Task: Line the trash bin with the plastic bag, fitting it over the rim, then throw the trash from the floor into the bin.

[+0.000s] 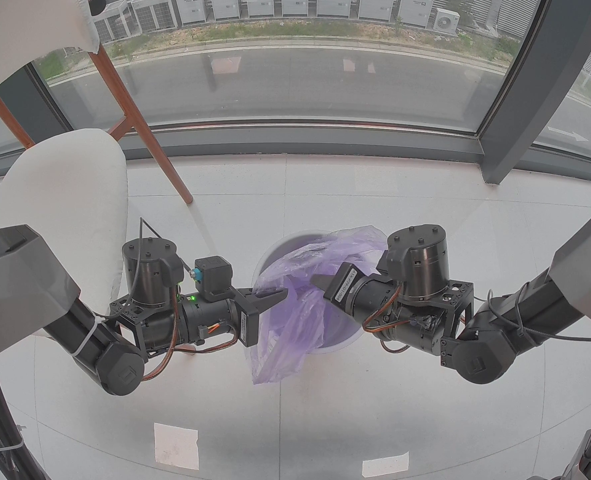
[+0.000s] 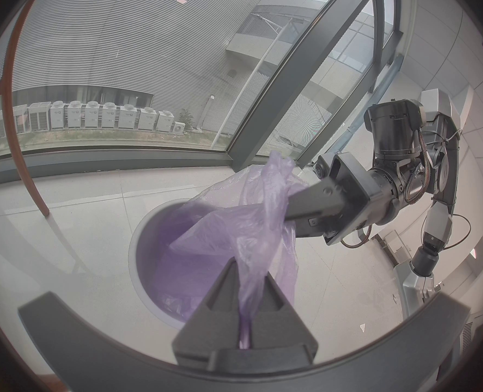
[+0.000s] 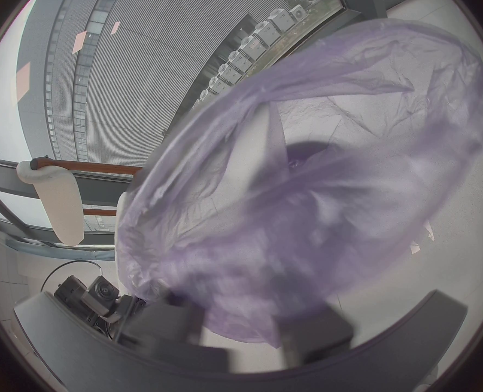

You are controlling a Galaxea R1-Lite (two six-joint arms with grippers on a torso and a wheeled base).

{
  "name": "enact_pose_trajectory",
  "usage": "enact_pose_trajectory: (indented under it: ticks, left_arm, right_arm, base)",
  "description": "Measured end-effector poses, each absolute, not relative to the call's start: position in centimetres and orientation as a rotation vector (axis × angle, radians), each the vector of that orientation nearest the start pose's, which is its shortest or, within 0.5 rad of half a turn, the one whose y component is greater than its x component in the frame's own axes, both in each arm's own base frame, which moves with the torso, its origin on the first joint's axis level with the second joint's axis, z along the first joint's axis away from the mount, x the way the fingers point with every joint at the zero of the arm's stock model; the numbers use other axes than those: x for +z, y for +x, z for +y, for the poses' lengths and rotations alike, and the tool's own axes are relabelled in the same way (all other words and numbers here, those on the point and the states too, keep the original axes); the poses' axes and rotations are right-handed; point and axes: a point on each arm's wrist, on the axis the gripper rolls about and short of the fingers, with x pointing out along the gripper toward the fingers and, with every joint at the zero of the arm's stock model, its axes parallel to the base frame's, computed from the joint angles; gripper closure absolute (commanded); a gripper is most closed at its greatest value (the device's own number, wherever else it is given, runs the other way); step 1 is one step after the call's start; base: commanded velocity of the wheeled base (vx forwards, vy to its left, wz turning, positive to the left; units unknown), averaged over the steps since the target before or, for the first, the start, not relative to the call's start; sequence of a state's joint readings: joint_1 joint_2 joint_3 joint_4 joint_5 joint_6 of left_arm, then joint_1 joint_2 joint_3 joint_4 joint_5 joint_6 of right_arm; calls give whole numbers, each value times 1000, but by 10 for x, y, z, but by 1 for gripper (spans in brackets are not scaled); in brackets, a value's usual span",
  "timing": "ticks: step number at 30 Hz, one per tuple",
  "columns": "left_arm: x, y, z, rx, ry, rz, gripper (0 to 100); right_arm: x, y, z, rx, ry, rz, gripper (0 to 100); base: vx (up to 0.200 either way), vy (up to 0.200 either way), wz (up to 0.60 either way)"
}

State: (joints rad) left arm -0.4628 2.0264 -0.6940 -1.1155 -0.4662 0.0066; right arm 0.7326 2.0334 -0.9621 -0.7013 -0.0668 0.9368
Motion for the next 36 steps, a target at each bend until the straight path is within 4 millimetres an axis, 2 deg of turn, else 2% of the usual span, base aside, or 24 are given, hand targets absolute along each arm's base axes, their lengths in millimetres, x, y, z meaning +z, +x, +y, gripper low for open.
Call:
enact_pose_trajectory:
  ticks: [8, 15, 22, 31, 36]
  left_arm:
    - [102, 313, -158, -888, -19, 202, 100]
    - [115, 334, -154, -798, -139, 179, 100]
    - [102, 357, -144, -727, -151, 187, 100]
    - [80, 369, -137, -674, -102, 216, 100]
    - [72, 374, -132, -642, -73, 223, 100]
  right_arm:
    - [97, 263, 244, 426, 706, 687, 100]
    - [90, 246, 209, 376, 692, 720, 100]
    - [85, 240, 182, 315, 691, 737, 100]
    - [62, 244, 180, 279, 671, 778, 100]
    - [50, 255, 187, 319, 681, 713, 100]
  base:
    - [0, 0, 0]
    - [0, 0, 0]
    - [0, 0, 0]
    - [0, 0, 0]
    - [0, 0, 0]
